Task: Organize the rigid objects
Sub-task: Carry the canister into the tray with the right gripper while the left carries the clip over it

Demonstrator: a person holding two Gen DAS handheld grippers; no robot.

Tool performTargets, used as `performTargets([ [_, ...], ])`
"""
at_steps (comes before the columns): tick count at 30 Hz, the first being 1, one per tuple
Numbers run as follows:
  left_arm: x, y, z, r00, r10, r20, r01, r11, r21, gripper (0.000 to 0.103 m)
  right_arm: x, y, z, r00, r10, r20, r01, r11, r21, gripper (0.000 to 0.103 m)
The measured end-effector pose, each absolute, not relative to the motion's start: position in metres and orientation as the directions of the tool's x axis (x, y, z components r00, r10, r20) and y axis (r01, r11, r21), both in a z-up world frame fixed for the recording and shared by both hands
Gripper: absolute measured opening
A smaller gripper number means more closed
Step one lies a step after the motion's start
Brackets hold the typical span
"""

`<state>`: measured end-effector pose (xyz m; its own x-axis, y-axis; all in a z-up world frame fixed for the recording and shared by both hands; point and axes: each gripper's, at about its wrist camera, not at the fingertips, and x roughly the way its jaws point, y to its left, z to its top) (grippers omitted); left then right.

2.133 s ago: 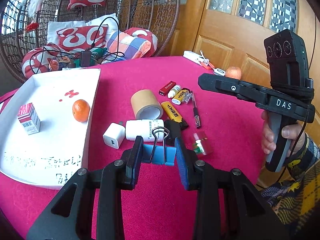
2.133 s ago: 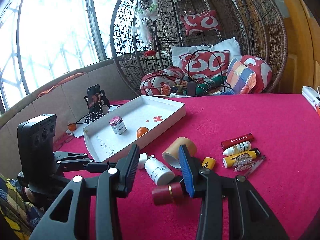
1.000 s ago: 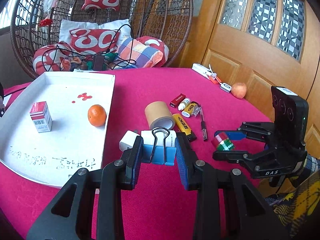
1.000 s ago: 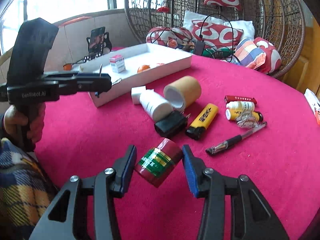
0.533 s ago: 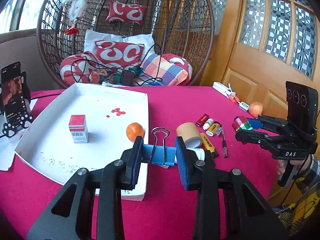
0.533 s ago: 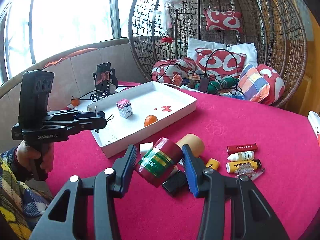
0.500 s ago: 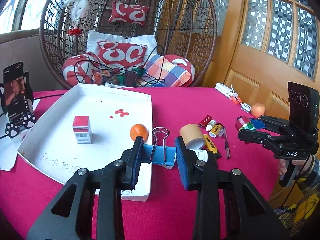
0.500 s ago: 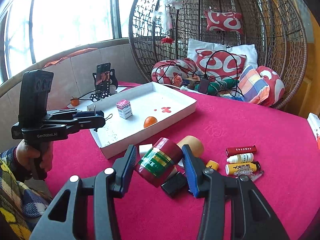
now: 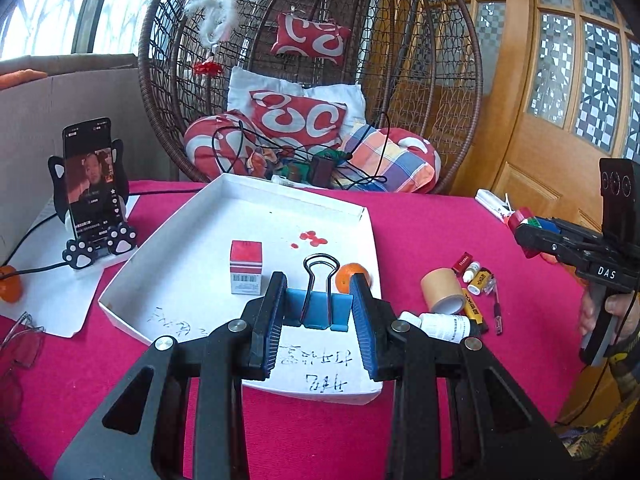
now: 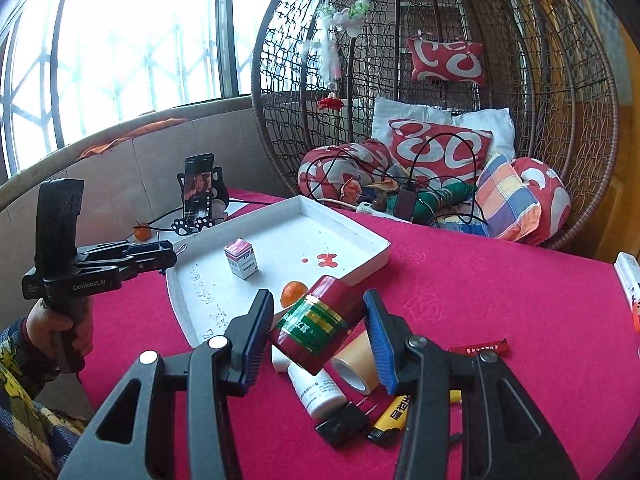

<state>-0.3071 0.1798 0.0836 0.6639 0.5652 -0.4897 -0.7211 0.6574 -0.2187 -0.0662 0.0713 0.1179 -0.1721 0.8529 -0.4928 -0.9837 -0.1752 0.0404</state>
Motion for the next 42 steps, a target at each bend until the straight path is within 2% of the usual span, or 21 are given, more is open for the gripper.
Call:
performTargets([
  [3,-0.312,0.183,0.082,0.652,0.576,-0.493,-0.734,0.642,-0.221,0.032,-0.063,0.083,0.125,-0.147,0.860,-0.489,-0.988,-0.152,0.029,0.046],
  [15,-0.311,0.192,0.062,0.637,0.556,-0.534,-0.747,0.616,-0.250,0.032,-0.068,0.144,0.140,-0.308,0.814,-0.493,-0.947,-0.212,0.242,0.046],
  [19,-0.307,0.205,0.054,0.630,0.536,-0.562,-0.755,0.594,-0.278,0.032,-0.086,0.174,0.127,-0.344,0.781,-0.522,-0.934,-0.226,0.277,0.046],
  [28,-0.293,0.230,0.039,0.541,0.551,-0.635,-0.813,0.536,-0.228,0.032,-0.117,0.233,0.079,-0.350,0.716,-0.604,-0.922,-0.150,0.356,0.046],
  [34,-0.286,0.245,0.027,0.524,0.526,-0.670,-0.820,0.525,-0.229,0.032,-0.122,0.252,0.051,-0.341,0.700,-0.628,-0.909,-0.074,0.411,0.046],
  [38,-0.287,0.253,0.021,0.501,0.517,-0.694,-0.834,0.502,-0.228,0.032,-0.117,0.251,0.043,-0.342,0.714,-0.612,-0.891,-0.040,0.452,0.048],
  [39,-0.287,0.254,0.019,0.491,0.517,-0.701,-0.841,0.492,-0.226,0.032,-0.115,0.249,0.043,-0.337,0.721,-0.606,-0.889,-0.033,0.456,0.050],
  [40,-0.288,0.256,0.017,0.485,0.515,-0.707,-0.845,0.484,-0.227,0.032,-0.113,0.246,0.044,-0.327,0.730,-0.600,-0.890,-0.024,0.456,0.061],
  [41,-0.287,0.257,0.017,0.478,0.521,-0.707,-0.848,0.483,-0.217,0.032,-0.111,0.245,0.045,-0.319,0.739,-0.594,-0.889,-0.016,0.457,0.083],
  [42,-0.286,0.256,0.018,0.469,0.525,-0.711,-0.852,0.482,-0.206,0.032,-0.108,0.242,0.047,-0.310,0.749,-0.586,-0.887,-0.006,0.461,0.092],
])
